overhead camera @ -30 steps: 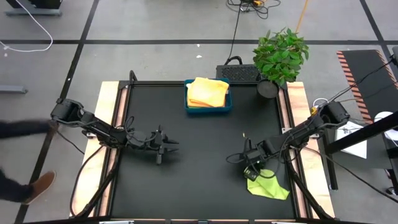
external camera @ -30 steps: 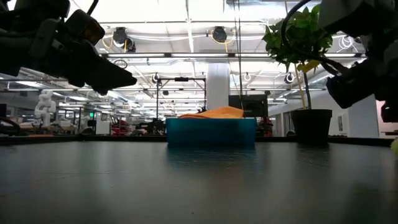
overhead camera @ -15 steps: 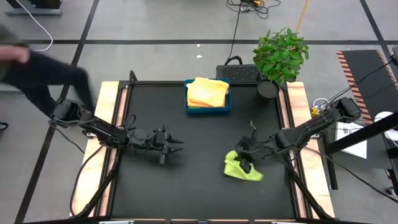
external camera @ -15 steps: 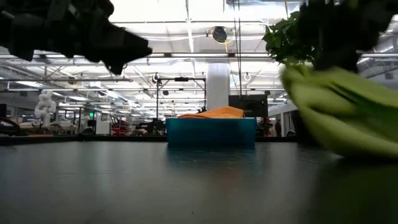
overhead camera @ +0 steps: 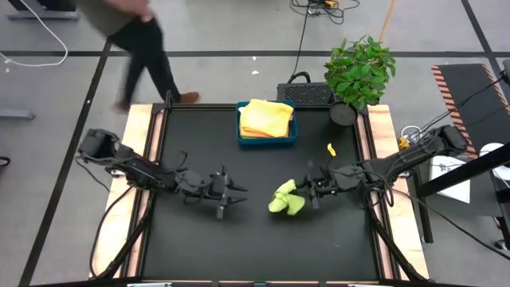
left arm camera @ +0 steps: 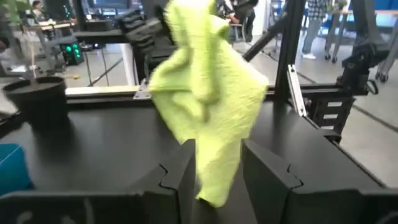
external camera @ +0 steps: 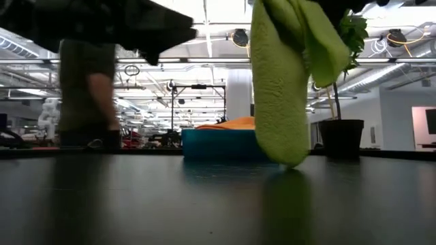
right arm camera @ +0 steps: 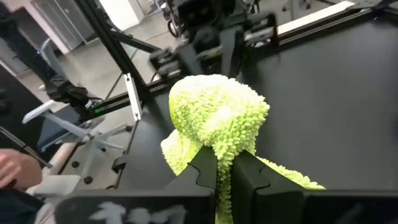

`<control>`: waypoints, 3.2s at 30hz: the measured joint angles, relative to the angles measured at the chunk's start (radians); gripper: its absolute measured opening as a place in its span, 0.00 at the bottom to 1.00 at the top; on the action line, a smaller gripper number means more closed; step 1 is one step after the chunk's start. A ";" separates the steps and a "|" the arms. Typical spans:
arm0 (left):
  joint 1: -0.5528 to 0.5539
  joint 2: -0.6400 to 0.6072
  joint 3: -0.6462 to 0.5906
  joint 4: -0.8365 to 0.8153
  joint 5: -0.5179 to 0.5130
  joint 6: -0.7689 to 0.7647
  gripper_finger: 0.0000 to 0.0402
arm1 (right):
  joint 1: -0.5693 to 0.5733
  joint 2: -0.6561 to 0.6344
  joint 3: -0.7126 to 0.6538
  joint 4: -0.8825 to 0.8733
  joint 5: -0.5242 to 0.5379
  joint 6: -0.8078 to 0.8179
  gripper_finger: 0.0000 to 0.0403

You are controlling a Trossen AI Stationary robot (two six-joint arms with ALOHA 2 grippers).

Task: Fold microfiber towels
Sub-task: Fold the green microfiber towel

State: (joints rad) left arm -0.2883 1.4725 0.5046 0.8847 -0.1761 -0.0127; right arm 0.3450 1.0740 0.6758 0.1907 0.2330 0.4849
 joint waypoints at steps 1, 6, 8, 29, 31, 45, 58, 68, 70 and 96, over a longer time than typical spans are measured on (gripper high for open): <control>-0.002 0.032 0.024 0.003 0.000 0.009 0.32 | -0.007 0.000 0.000 0.001 -0.002 -0.008 0.01; 0.000 0.167 0.130 -0.006 -0.005 0.034 0.32 | -0.030 0.000 0.000 0.020 -0.053 -0.035 0.01; 0.001 0.208 0.169 -0.007 -0.004 0.035 0.32 | -0.030 0.000 0.000 0.027 -0.052 -0.038 0.01; -0.030 0.262 0.245 -0.071 0.039 0.026 0.76 | -0.002 0.005 0.000 0.067 -0.313 -0.244 0.03; -0.035 0.262 0.245 -0.036 0.017 0.019 0.79 | -0.007 0.007 0.000 0.093 -0.313 -0.282 0.03; -0.034 0.261 0.306 0.055 -0.036 0.000 0.81 | -0.044 0.010 0.000 0.117 -0.246 -0.314 0.03; -0.009 0.261 0.320 -0.005 -0.120 -0.043 0.80 | -0.044 0.049 0.000 0.114 -0.207 -0.315 0.03; 0.007 0.261 0.320 -0.054 -0.123 -0.045 0.47 | -0.044 0.066 0.000 0.127 -0.208 -0.315 0.03; 0.007 0.261 0.320 -0.065 -0.121 -0.038 0.37 | -0.044 0.066 0.000 0.127 -0.208 -0.315 0.03; 0.005 -0.050 0.320 -0.392 -0.286 0.309 0.00 | -0.045 0.066 0.000 0.001 -0.186 -0.177 0.23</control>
State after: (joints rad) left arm -0.2836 1.4224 0.8248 0.4924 -0.4620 0.2961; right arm 0.3004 1.1397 0.6758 0.1921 0.0465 0.3082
